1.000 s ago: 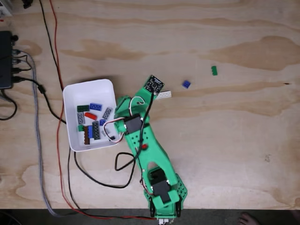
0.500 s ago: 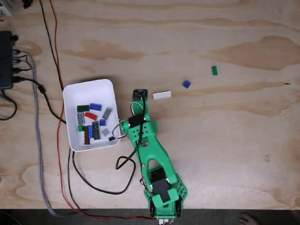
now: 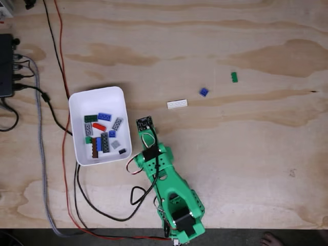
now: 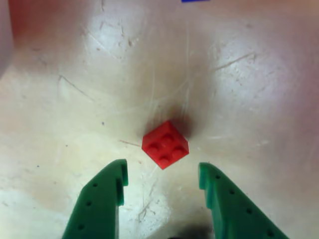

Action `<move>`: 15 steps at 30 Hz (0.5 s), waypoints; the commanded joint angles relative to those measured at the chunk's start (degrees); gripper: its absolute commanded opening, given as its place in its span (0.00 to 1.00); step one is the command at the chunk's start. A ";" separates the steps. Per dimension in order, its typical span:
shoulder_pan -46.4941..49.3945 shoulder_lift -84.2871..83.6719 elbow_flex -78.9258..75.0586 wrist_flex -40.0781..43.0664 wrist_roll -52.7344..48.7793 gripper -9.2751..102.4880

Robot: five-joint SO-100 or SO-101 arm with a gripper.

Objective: Put all lego bricks in the bin.

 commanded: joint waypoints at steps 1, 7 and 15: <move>-0.62 0.00 2.02 -3.69 -4.48 0.21; -0.26 -1.58 2.20 -5.01 -9.05 0.22; -0.09 -2.11 4.48 -7.12 -13.18 0.13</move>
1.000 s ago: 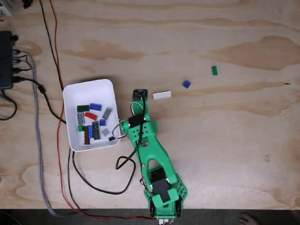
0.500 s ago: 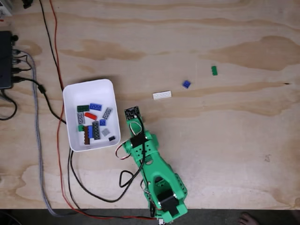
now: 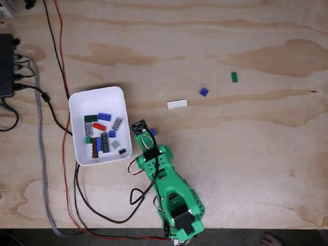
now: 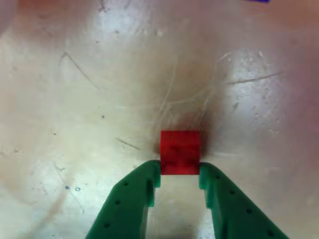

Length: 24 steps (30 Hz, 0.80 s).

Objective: Put all lego bricks in the bin.

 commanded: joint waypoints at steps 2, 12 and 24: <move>0.44 1.58 0.79 -0.44 -2.37 0.14; 2.81 7.03 -0.53 -1.49 1.41 0.08; 3.25 21.53 -25.22 -4.31 28.21 0.08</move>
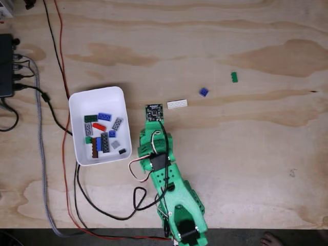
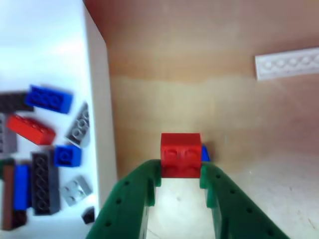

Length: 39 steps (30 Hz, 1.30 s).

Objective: Put all lego bricks in the bin.

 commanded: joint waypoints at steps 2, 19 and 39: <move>-6.42 -3.96 -15.12 -0.26 5.71 0.08; -16.52 -23.47 -29.18 5.10 23.55 0.35; 8.26 -41.84 -15.73 2.29 -13.45 0.24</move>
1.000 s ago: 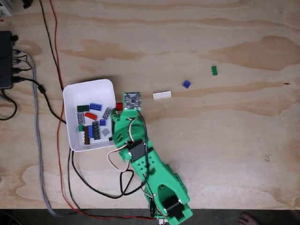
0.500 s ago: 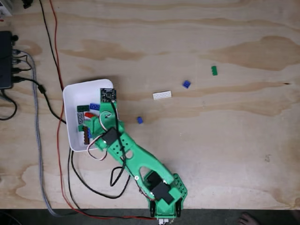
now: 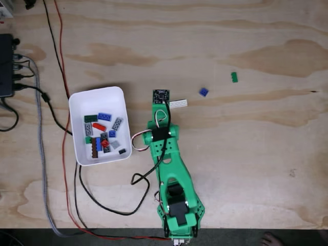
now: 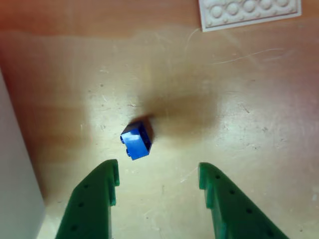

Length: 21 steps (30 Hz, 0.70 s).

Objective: Put all lego bricks in the bin.

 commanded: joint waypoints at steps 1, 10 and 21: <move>-0.35 -11.25 -8.35 -1.14 -4.39 0.23; -4.39 -15.91 -9.93 -2.99 -4.04 0.22; -6.33 -13.62 -6.33 -3.96 -3.60 0.19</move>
